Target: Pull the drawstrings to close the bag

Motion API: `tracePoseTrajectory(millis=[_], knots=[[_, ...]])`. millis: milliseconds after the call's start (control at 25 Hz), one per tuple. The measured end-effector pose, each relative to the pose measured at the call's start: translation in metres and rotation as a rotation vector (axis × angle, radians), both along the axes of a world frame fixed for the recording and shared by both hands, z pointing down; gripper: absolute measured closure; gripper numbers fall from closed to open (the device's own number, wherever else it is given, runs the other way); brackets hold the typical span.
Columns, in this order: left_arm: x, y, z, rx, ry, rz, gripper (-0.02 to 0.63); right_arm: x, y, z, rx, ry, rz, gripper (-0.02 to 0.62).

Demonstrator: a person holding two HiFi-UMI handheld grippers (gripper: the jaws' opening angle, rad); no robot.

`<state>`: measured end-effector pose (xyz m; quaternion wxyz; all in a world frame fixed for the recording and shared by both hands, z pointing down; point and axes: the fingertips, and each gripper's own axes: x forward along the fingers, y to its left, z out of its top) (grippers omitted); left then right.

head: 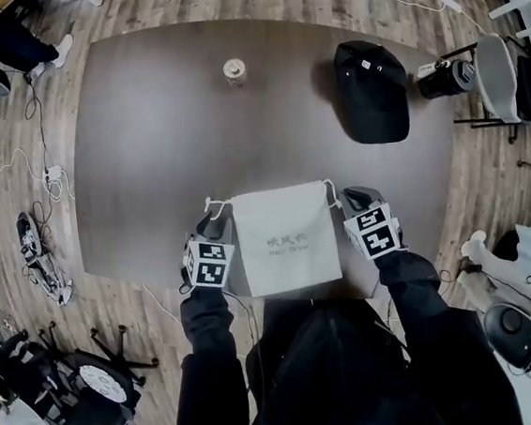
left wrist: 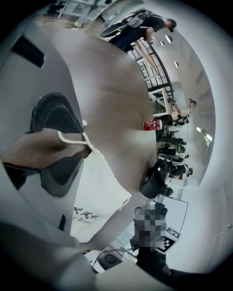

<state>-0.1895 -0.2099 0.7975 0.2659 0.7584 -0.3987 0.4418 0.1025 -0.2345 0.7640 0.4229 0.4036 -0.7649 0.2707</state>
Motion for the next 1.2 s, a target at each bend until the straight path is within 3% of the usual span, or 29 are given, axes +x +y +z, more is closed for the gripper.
tracePoseTrajectory(millis=[160,280,560,720,840,960,1080,1200], knots=[[0.001,-0.016,0.013,0.021,-0.057,0.122,0.448,0.001,-0.004,0.030,-0.078,0.026,-0.009,0.524],[0.007,-0.023,0.019,0.030,-0.056,0.203,0.446,0.001,-0.005,0.045,-0.116,0.034,-0.015,0.502],[0.015,-0.027,0.031,-0.009,-0.037,0.262,0.446,-0.010,-0.013,0.064,-0.140,0.054,-0.043,0.476],[0.016,-0.026,0.039,-0.037,-0.065,0.323,0.447,-0.011,-0.016,0.071,-0.152,0.098,-0.045,0.465],[0.021,-0.023,0.042,-0.051,-0.068,0.368,0.479,-0.012,-0.017,0.073,-0.155,0.103,-0.033,0.465],[0.022,-0.019,0.041,-0.052,-0.059,0.356,0.539,-0.016,-0.016,0.073,-0.149,0.105,-0.025,0.491],[0.022,-0.017,0.041,-0.064,-0.060,0.279,0.563,-0.023,-0.011,0.072,-0.120,0.113,-0.031,0.558],[0.018,-0.020,0.039,-0.076,-0.070,0.179,0.569,-0.019,-0.009,0.072,-0.107,0.095,0.034,0.567]])
